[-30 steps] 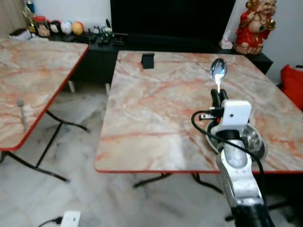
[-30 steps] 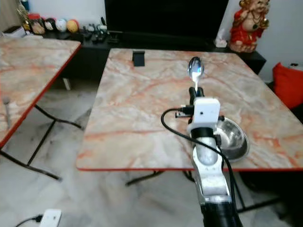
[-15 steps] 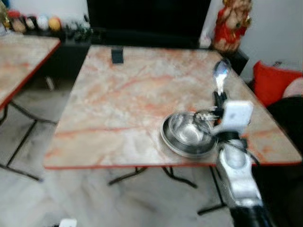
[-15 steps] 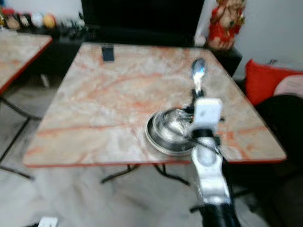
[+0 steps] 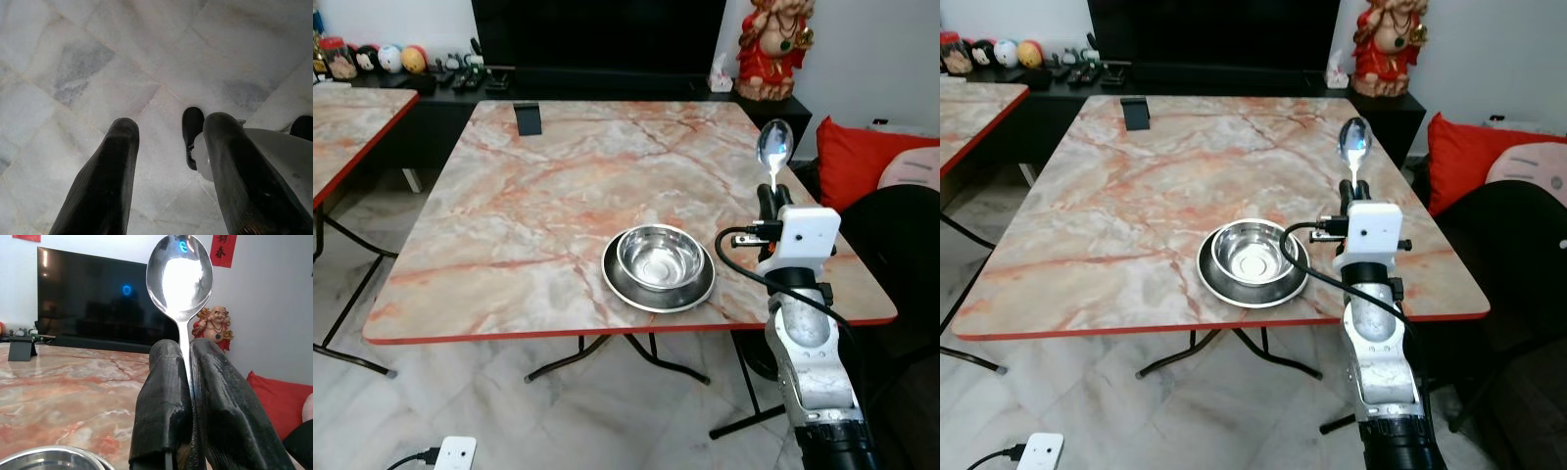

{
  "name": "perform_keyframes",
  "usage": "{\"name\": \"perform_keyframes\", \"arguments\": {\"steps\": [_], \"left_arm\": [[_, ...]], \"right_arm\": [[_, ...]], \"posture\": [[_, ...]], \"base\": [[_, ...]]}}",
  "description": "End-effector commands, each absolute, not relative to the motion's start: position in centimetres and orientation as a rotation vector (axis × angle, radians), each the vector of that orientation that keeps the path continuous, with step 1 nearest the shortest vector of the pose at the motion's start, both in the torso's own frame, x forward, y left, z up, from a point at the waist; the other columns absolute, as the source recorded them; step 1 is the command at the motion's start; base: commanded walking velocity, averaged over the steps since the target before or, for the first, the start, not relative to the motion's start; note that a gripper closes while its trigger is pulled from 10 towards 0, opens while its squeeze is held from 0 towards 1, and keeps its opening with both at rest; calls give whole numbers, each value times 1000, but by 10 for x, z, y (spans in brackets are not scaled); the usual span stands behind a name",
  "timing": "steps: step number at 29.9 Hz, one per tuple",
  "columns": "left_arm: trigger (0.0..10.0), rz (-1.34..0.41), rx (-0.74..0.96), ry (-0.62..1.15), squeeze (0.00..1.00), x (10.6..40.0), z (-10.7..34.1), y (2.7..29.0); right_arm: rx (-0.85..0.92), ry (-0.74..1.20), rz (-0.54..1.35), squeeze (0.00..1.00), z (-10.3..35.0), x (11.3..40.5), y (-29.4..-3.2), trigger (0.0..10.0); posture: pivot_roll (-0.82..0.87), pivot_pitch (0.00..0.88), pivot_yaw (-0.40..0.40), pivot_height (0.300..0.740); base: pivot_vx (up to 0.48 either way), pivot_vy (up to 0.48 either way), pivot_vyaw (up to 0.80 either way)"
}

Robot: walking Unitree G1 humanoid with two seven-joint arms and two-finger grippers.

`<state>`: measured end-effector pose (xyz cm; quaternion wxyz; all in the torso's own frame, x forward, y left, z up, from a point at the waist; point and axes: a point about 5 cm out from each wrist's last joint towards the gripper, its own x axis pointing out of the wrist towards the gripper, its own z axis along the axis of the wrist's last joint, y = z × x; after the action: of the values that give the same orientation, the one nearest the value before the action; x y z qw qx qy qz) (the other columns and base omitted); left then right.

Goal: Setting the table

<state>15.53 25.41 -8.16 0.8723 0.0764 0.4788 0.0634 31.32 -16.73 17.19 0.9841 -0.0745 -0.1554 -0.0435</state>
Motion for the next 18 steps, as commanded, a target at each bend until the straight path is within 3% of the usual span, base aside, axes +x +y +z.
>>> {"name": "perform_keyframes", "arguments": {"steps": [1, 8, 18], "left_arm": [[10000, 130, 151, 1005, 0, 154, -82, 254], [10000, 138, 151, 1011, 0, 152, -82, 256], [10000, 140, 150, 1010, 0, 152, -82, 258]], "right_arm": [[-148, -330, -108, 0, 178, 315, -173, 10000], [-115, -285, -194, 0, 176, 318, -194, 10000], [-104, -277, -185, 0, 175, 319, -189, 10000]], "posture": [[62, 0, -59, 728], [62, 0, -63, 728], [65, 0, -62, 728]], "base": [[0, 0, 0], [0, 0, 0], [276, 0, 0]]}}
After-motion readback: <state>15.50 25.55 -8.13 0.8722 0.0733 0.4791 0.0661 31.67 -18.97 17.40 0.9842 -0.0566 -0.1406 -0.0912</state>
